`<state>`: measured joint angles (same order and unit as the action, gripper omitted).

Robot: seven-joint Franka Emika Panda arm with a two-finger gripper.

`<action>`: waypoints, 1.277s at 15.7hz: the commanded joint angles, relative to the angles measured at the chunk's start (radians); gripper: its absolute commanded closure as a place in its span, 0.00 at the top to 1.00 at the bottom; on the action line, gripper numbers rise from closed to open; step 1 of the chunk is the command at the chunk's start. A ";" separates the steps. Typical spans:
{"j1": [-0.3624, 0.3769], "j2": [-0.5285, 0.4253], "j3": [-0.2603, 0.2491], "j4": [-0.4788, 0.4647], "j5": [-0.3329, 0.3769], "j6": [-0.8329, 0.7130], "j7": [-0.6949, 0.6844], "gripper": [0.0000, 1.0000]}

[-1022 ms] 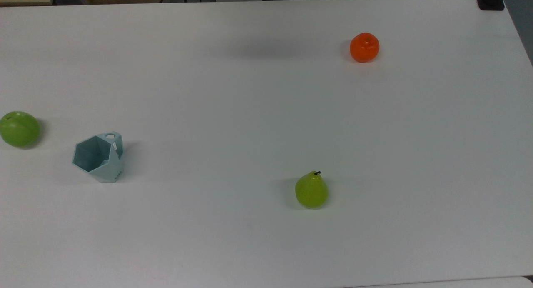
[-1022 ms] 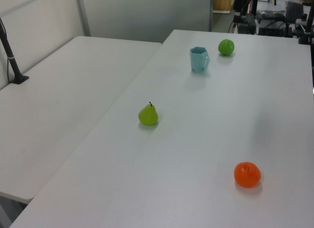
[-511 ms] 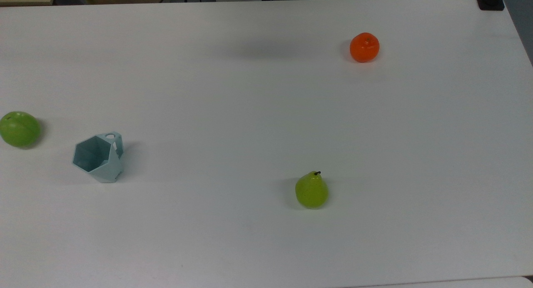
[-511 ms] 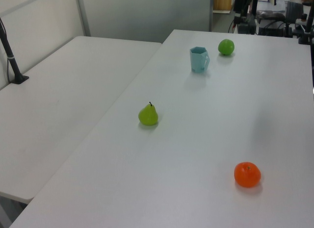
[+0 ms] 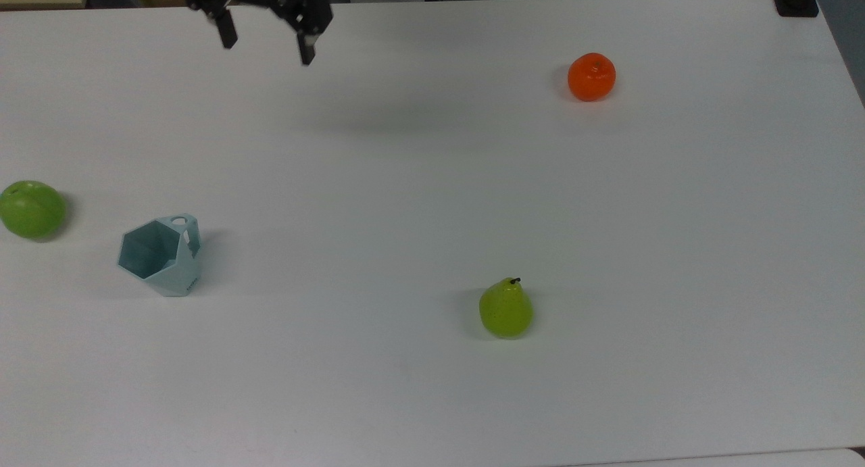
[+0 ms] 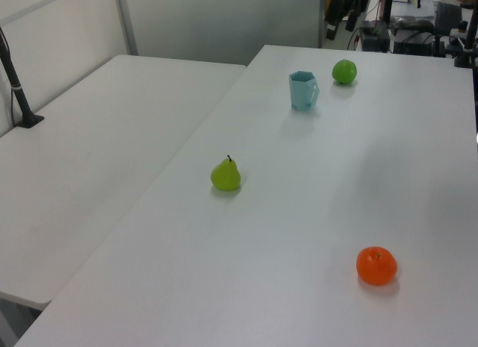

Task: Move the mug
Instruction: 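Move the gripper down over the teal hexagonal mug's rim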

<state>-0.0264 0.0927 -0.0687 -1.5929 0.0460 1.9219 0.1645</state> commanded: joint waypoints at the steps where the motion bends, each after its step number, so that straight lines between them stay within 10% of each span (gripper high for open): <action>1: 0.000 0.067 -0.039 -0.015 -0.012 0.121 0.067 1.00; 20: -0.036 0.429 -0.118 0.008 -0.090 0.459 0.078 1.00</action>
<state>-0.0623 0.4879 -0.1815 -1.6000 -0.0234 2.3422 0.2209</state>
